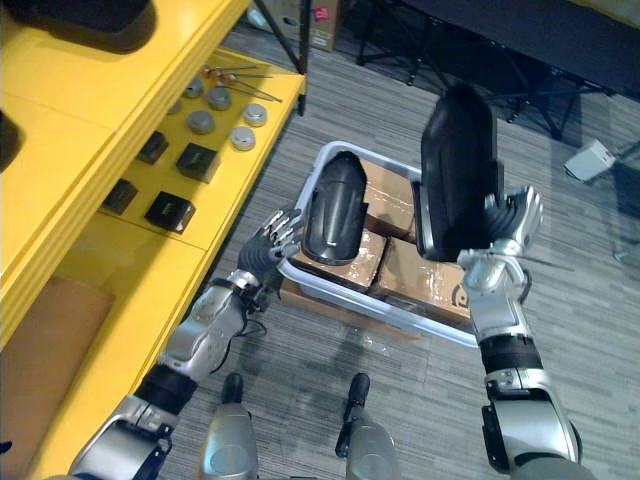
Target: Walk over and take plastic housings, then place them on the shelf
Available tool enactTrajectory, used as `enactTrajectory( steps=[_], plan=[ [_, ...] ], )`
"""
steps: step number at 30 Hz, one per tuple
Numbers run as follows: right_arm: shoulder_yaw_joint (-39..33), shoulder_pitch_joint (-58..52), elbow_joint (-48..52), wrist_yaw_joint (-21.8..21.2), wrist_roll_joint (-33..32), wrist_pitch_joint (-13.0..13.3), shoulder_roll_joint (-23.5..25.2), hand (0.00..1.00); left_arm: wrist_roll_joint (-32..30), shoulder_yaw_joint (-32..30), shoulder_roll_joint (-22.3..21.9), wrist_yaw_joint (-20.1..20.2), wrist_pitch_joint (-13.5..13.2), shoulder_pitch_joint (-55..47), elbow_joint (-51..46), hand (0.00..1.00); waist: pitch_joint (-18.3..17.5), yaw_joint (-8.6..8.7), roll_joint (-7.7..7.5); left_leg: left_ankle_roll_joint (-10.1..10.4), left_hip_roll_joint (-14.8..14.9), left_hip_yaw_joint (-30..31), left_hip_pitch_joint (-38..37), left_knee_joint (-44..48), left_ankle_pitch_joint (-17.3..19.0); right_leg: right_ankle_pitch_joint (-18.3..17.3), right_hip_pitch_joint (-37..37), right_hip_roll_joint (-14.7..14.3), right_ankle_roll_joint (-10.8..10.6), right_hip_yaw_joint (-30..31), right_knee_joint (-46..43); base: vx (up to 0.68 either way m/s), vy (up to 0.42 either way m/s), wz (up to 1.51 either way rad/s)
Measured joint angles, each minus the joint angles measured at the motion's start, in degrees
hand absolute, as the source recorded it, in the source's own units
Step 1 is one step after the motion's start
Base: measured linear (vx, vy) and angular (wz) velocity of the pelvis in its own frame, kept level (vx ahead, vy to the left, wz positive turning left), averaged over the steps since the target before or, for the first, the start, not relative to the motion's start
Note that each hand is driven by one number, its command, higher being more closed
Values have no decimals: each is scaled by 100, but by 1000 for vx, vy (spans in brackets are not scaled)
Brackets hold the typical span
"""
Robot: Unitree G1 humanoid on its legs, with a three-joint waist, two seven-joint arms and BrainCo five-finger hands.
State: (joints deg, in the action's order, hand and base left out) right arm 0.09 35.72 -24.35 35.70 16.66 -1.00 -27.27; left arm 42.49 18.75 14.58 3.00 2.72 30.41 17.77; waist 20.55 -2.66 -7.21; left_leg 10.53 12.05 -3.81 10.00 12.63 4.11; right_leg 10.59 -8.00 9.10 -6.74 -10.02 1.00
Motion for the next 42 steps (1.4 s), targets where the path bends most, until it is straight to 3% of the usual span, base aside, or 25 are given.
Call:
enactTrajectory(
  steps=[2,4,6,9,15,20,28,32,33,38,42],
  plan=[
    [163,198,263,13,43,305,1,100,288,1,-103,27,198,322,371,0,0,164,0,2,23,-168,-86,-3,29,30,-33,-14,-6,144,9,8,20,-36],
    [231,201,389,14,151,445,3,100,435,5,-185,34,263,379,432,0,0,205,1,9,34,-265,-166,-1,69,31,-33,-24,-8,236,9,15,21,-33],
    [338,189,521,11,254,644,22,100,496,11,-321,39,284,439,436,0,-5,366,12,2,29,-328,-212,14,112,32,-30,-18,-10,282,10,10,27,-19],
    [459,152,570,-63,391,968,57,100,718,33,-513,-11,196,640,666,0,-9,492,21,4,35,-447,-293,-12,120,53,-33,-28,-14,373,49,5,25,-15],
    [966,-194,818,-256,476,1408,249,100,991,66,-714,-7,-116,714,843,0,-166,658,339,-18,25,-595,-412,-23,157,95,1,-18,-1,426,101,3,26,-12],
    [1254,-467,806,-460,504,1518,439,100,1288,227,-887,-16,-361,724,891,0,-233,673,489,-19,19,-614,-518,-35,157,197,176,-24,-1,422,304,-31,11,-2],
    [1463,-529,804,-446,502,1762,573,100,1275,298,-893,-228,-372,732,991,0,-253,676,534,29,5,-615,-618,-279,54,150,182,-20,84,319,353,-25,-1,-1],
    [1600,-549,805,-430,487,1867,695,100,1271,363,-882,-344,-351,733,1017,0,-283,675,587,31,4,-624,-664,-349,50,200,206,-18,23,262,351,29,16,1],
    [1633,-549,805,-430,476,1866,714,100,1271,365,-881,-374,-351,733,1047,100,-283,670,586,33,0,-629,-691,-383,45,201,218,-18,23,243,351,32,14,1],
    [1717,-549,806,-438,442,1860,772,100,1275,361,-867,-416,-372,733,1071,100,-284,647,586,27,-38,-620,-701,-414,38,208,232,13,16,211,352,0,0,0],
    [1860,-570,809,-435,417,1829,800,100,1274,379,-867,-431,-610,730,1279,100,-284,648,584,4,-65,-611,-705,-414,23,218,245,37,2,211,354,-19,6,1]
  ],
)
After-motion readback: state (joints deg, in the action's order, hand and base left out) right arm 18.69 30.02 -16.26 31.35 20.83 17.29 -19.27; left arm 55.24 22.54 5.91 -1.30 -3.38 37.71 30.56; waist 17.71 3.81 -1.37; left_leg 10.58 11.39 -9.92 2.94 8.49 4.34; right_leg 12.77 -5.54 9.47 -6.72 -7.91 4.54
